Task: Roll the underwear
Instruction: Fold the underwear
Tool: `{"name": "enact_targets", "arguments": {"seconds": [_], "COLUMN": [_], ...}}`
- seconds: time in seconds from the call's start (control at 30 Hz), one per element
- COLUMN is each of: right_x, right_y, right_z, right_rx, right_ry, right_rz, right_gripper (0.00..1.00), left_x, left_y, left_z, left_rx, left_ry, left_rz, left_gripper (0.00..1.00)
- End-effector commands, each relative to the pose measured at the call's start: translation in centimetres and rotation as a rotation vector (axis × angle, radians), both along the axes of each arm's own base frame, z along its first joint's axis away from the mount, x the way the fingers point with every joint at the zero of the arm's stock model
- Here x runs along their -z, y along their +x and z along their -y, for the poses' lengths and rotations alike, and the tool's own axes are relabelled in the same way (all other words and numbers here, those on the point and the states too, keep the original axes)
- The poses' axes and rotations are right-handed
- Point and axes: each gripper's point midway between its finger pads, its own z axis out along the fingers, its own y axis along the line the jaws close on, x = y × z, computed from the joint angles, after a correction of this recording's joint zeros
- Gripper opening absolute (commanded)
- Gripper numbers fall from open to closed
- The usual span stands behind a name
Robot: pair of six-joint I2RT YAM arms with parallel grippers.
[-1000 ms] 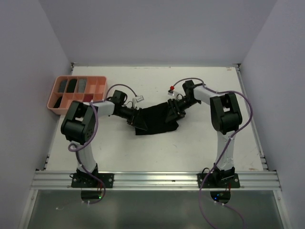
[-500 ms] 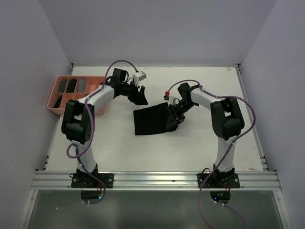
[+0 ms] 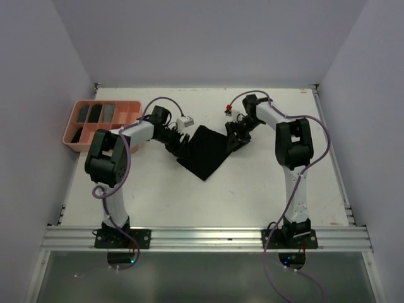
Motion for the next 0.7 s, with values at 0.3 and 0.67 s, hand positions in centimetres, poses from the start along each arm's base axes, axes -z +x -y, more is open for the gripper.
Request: {"name": "enact_targets", "arguments": {"seconds": [0.3, 0.67], "right_x": [-7.9, -9.6], "right_y": [13.8, 0.9], "right_z": [-2.3, -6.4], "right_rx": [0.041, 0.046], "right_ry": [0.027, 0.209], "right_rz": [0.441, 0.315], "right_gripper": [0.6, 0.57], "left_x": [-4.8, -15.8], "left_y": [-19.5, 3.8], "left_z": [8.3, 2.7], "left_rx": [0.53, -0.032], "left_ry": [-0.173, -0.156], "left_rz": [-0.073, 0.442], "left_gripper": [0.67, 0.68]}}
